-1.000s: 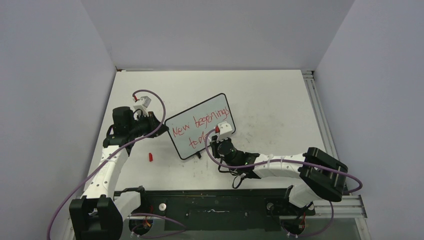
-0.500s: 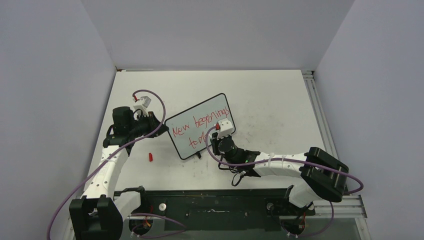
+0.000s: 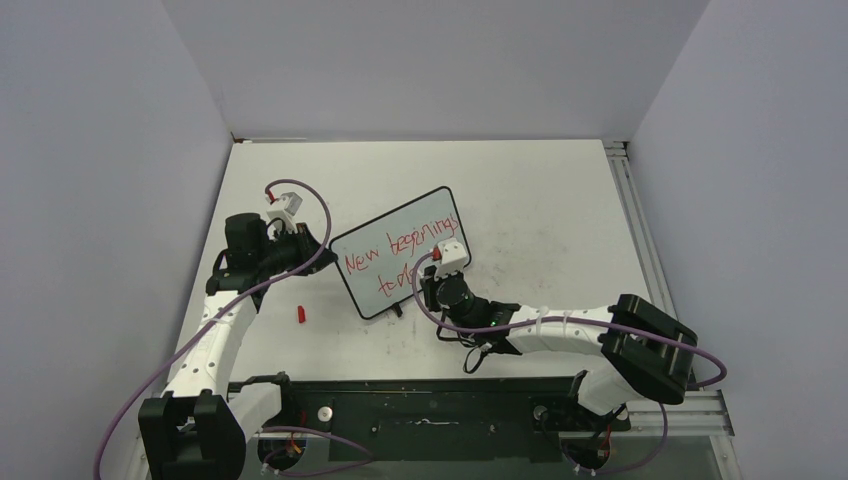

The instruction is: Write a sentence on the whiteboard

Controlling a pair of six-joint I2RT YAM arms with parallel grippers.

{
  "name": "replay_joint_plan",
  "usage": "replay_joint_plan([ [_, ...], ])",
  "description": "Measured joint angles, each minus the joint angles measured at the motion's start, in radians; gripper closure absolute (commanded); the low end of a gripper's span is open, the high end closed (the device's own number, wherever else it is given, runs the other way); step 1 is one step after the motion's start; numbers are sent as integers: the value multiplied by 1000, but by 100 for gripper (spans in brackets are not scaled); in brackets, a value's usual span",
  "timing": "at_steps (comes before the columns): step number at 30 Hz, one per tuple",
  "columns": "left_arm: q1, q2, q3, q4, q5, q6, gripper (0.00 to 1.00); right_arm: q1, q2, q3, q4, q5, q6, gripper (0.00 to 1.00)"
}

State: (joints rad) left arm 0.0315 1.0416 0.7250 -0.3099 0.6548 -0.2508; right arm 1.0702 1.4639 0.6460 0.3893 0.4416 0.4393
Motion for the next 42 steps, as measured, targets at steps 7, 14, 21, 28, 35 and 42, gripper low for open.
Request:
replay_joint_plan([
  [7,0,0,0,0,1,0,100,16,2,-20,2,-1,26,95],
  [14,0,0,0,0,1,0,100,18,2,-40,2,5,49,95],
  [21,0,0,0,0,1,0,100,18,2,-41,-2,29,56,95],
  [28,0,0,0,0,1,0,100,18,-20,-41,-19,34,47,95],
  [35,0,0,0,0,1,0,100,17,-71,-39,-23,33,36,95],
  [42,0,0,0,0,1,0,100,-7,-69,-34,-19,17,26,95],
])
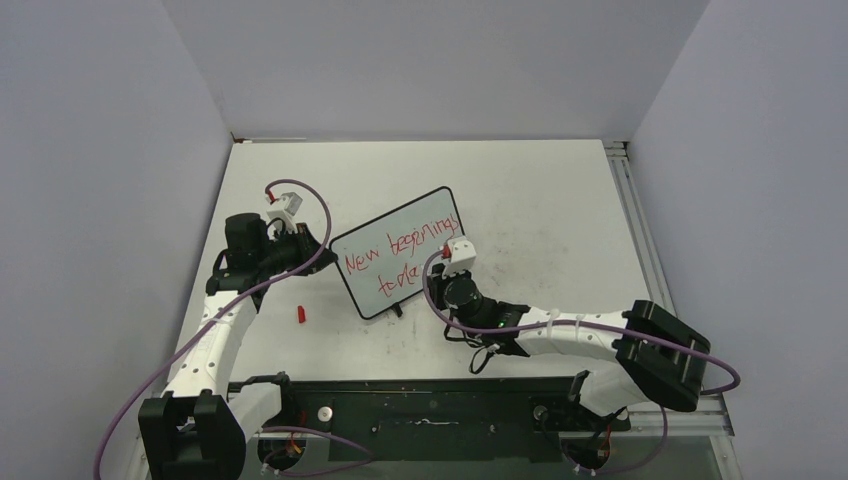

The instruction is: Write a sentence on the whiteboard

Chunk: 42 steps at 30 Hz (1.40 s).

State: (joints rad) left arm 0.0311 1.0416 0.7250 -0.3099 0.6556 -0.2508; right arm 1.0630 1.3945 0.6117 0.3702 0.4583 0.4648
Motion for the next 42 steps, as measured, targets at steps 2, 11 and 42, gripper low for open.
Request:
replay_joint_plan([
  [2,0,0,0,0,0,0,100,-8,5,3,11,-3,0,95],
  [11,-25,0,0,2,0,0,100,-29,10,6,42,-27,0,95],
  [42,-30,0,0,2,-2,0,100,-48,42,-3,57,-45,27,95],
])
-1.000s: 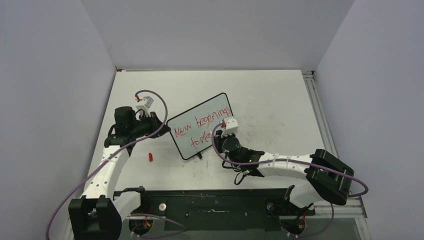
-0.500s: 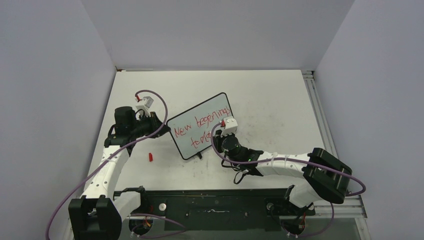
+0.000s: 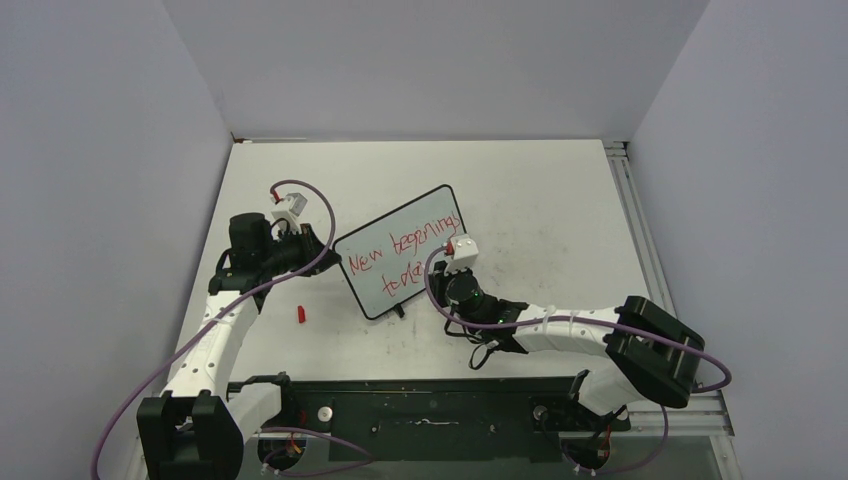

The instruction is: Write a sentence on the whiteboard

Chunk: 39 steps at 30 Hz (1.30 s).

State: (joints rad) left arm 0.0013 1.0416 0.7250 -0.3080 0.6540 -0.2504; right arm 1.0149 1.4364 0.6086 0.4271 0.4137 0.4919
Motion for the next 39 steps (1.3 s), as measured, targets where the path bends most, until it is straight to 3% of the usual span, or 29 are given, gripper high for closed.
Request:
replay_joint_plan([
  [23,0,0,0,-1,1,0,100,-2,-93,-43,-54,21,-3,95],
  [39,-1,0,0,-1,1,0,100,-20,-59,16,-54,43,-62,95],
])
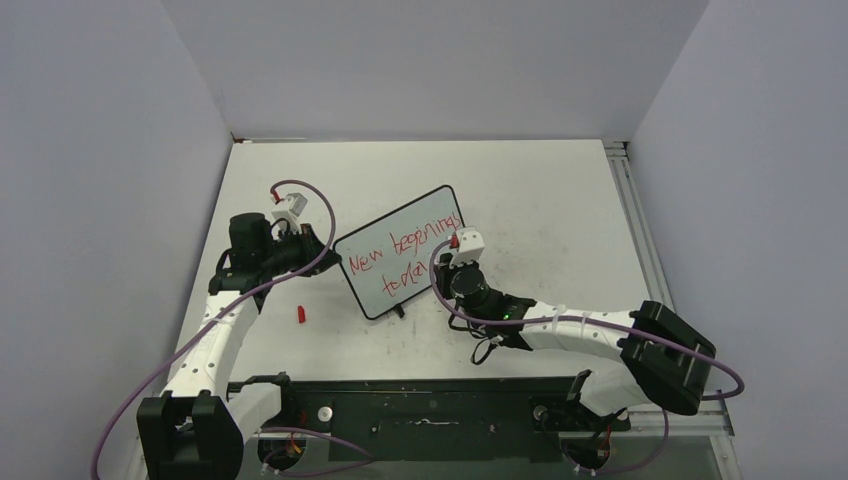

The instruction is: Write a sentence on the whiteboard

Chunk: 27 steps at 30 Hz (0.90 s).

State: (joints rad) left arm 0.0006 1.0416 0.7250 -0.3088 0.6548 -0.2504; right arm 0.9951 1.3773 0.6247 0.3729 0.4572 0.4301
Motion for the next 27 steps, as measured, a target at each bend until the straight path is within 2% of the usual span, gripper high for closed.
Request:
replay_joint_plan([
  [27,0,0,0,0,0,0,100,-13,46,0,8,6,0,95],
])
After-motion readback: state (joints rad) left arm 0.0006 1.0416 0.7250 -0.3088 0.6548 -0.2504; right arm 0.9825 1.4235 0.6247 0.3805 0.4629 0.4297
